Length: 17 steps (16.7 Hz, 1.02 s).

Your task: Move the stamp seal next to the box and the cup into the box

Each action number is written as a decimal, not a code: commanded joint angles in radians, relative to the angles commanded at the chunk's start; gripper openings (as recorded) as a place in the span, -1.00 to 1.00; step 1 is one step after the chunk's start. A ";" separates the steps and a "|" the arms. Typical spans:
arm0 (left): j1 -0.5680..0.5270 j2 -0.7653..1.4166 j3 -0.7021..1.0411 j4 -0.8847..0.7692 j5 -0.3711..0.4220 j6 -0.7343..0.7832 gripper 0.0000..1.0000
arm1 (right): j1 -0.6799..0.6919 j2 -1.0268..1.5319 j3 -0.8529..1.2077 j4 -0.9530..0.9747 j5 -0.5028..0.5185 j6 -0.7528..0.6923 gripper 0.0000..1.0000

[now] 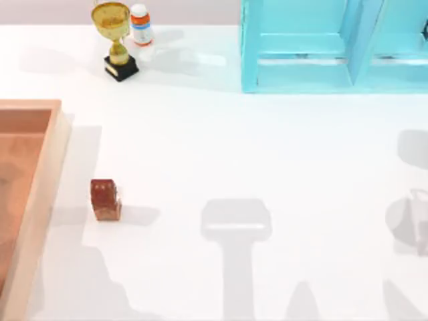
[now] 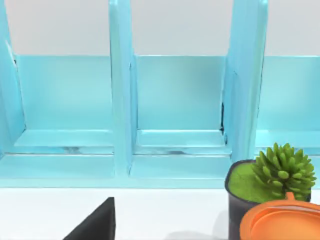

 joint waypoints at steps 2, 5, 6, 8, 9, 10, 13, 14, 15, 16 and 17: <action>0.010 0.001 -0.013 0.016 0.017 0.000 -1.00 | 0.000 0.000 0.000 0.000 0.000 0.000 1.00; 0.010 0.001 -0.013 0.016 0.017 0.000 -1.00 | 0.000 0.000 0.000 0.000 0.000 0.000 1.00; 0.010 0.001 -0.013 0.016 0.017 0.000 -0.85 | 0.000 0.000 0.000 0.000 0.000 0.000 1.00; 0.010 0.001 -0.013 0.016 0.017 0.000 -0.55 | 0.000 0.000 0.000 0.000 0.000 0.000 1.00; 0.010 0.001 -0.013 0.016 0.017 0.000 -0.40 | 0.000 0.000 0.000 0.000 0.000 0.000 1.00; 0.010 0.001 -0.013 0.016 0.017 0.000 -0.25 | 0.000 0.000 0.000 0.000 0.000 0.000 1.00; 0.010 0.001 -0.013 0.016 0.017 0.000 0.21 | 0.000 0.000 0.000 0.000 0.000 0.000 1.00; 0.010 0.001 -0.013 0.016 0.017 0.000 0.36 | 0.000 0.000 0.000 0.000 0.000 0.000 1.00; 0.010 0.001 -0.013 0.016 0.017 0.000 0.51 | 0.000 0.000 0.000 0.000 0.000 0.000 1.00; 0.010 0.001 -0.013 0.016 0.017 0.000 0.66 | 0.000 0.000 0.000 0.000 0.000 0.000 1.00; 0.010 0.001 -0.013 0.016 0.017 0.000 0.81 | 0.000 0.000 0.000 0.000 0.000 0.000 1.00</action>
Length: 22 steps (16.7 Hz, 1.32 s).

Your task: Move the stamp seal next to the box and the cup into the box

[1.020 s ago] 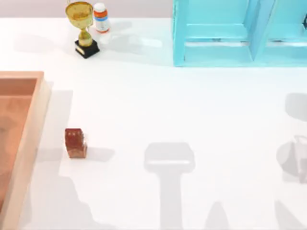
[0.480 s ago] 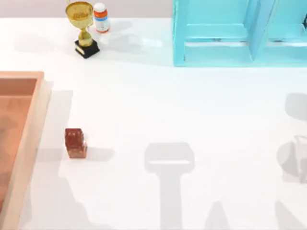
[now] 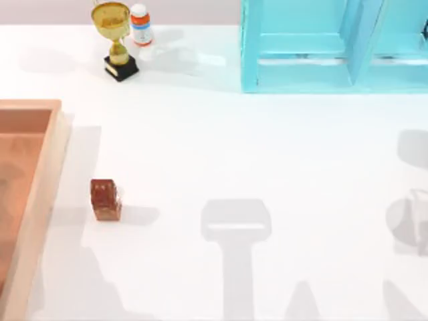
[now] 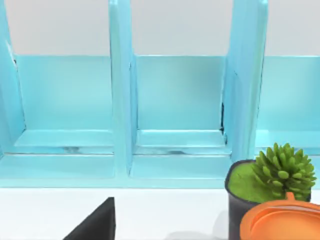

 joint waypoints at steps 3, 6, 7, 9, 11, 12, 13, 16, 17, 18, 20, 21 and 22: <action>0.000 0.000 0.000 0.000 0.000 0.000 1.00 | 0.000 0.000 0.000 0.000 0.000 0.000 1.00; 0.000 0.000 0.000 0.000 0.000 0.000 1.00 | 0.000 0.000 0.000 0.000 0.000 0.000 1.00; 0.000 0.000 0.000 0.000 0.000 0.000 1.00 | 0.000 0.000 0.000 0.000 0.000 0.000 1.00; 0.000 0.000 0.000 0.000 0.000 0.000 1.00 | 0.000 0.000 0.000 0.000 0.000 0.000 1.00; -0.001 -0.001 0.002 -0.001 -0.001 0.000 1.00 | 0.000 0.000 0.000 0.000 0.000 0.000 1.00; -0.001 -0.001 0.013 -0.002 -0.008 0.000 1.00 | 0.000 0.000 0.000 0.000 0.000 0.000 1.00; -0.001 -0.001 0.034 -0.001 -0.018 -0.001 1.00 | 0.000 0.000 0.000 0.000 0.000 0.000 1.00; -0.009 -0.010 0.152 0.013 -0.059 -0.016 1.00 | 0.000 0.000 0.000 0.000 0.000 0.000 1.00; -0.012 -0.013 0.195 0.009 -0.071 -0.021 1.00 | 0.000 0.000 0.000 0.000 0.000 0.000 1.00; -0.013 -0.016 0.233 -0.002 -0.081 -0.024 1.00 | 0.000 0.000 0.000 0.000 0.000 0.000 1.00; -0.010 -0.024 0.301 -0.050 -0.093 -0.024 1.00 | 0.000 0.000 0.000 0.000 0.000 0.000 1.00; -0.007 -0.028 0.329 -0.085 -0.093 -0.023 1.00 | 0.000 0.000 0.000 0.000 0.000 0.000 1.00; -0.005 -0.032 0.350 -0.124 -0.089 -0.021 1.00 | 0.000 0.000 0.000 0.000 0.000 0.000 1.00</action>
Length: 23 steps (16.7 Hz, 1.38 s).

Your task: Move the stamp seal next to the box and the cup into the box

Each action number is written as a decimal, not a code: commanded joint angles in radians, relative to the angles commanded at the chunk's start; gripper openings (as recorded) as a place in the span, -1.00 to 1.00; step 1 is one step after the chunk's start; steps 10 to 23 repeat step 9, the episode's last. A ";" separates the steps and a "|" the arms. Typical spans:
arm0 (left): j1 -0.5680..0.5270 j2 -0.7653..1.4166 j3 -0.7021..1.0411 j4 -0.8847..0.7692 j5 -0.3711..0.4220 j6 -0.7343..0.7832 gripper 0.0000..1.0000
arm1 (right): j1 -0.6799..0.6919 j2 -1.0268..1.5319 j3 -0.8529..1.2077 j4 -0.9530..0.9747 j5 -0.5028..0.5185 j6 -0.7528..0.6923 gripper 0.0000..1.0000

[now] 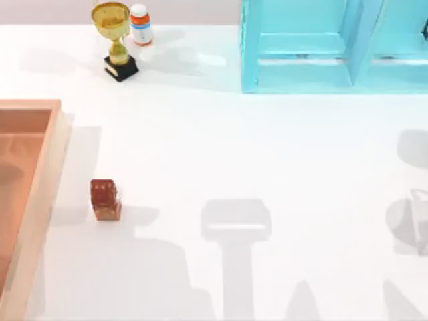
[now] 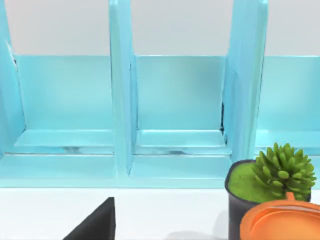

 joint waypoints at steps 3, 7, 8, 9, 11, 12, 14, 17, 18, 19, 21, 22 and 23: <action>-0.001 -0.009 0.023 -0.155 0.034 0.005 1.00 | 0.000 0.000 0.000 0.000 0.000 0.000 1.00; -0.002 -0.024 0.005 -0.280 0.086 0.013 1.00 | 0.000 0.000 0.000 0.000 0.000 0.000 1.00; -0.001 -0.026 0.003 -0.285 0.089 0.014 1.00 | 0.000 0.000 0.000 0.000 0.000 0.000 1.00; -0.001 -0.026 0.003 -0.285 0.089 0.014 1.00 | 0.000 0.000 0.000 0.000 0.000 0.000 1.00; -0.001 -0.026 0.003 -0.285 0.089 0.014 1.00 | 0.000 0.000 0.000 0.000 0.000 0.000 1.00; -0.001 -0.026 0.003 -0.285 0.089 0.014 1.00 | 0.000 0.000 0.000 0.000 0.000 0.000 1.00; -0.001 -0.026 0.003 -0.285 0.089 0.014 1.00 | 0.000 0.000 0.000 0.000 0.000 0.000 1.00; -0.001 -0.026 0.003 -0.285 0.089 0.014 1.00 | 0.000 0.000 0.000 0.000 0.000 0.000 1.00; -0.001 -0.026 0.003 -0.285 0.089 0.014 1.00 | 0.000 0.000 0.000 0.000 0.000 0.000 1.00; -0.001 -0.026 0.003 -0.285 0.089 0.014 1.00 | 0.000 0.000 0.000 0.000 0.000 0.000 1.00; -0.001 -0.026 0.003 -0.285 0.089 0.014 1.00 | 0.000 0.000 0.000 0.000 0.000 0.000 1.00; -0.001 -0.026 0.003 -0.285 0.089 0.014 1.00 | 0.000 0.000 0.000 0.000 0.000 0.000 1.00; -0.001 -0.026 0.003 -0.285 0.089 0.014 1.00 | 0.000 0.000 0.000 0.000 0.000 0.000 1.00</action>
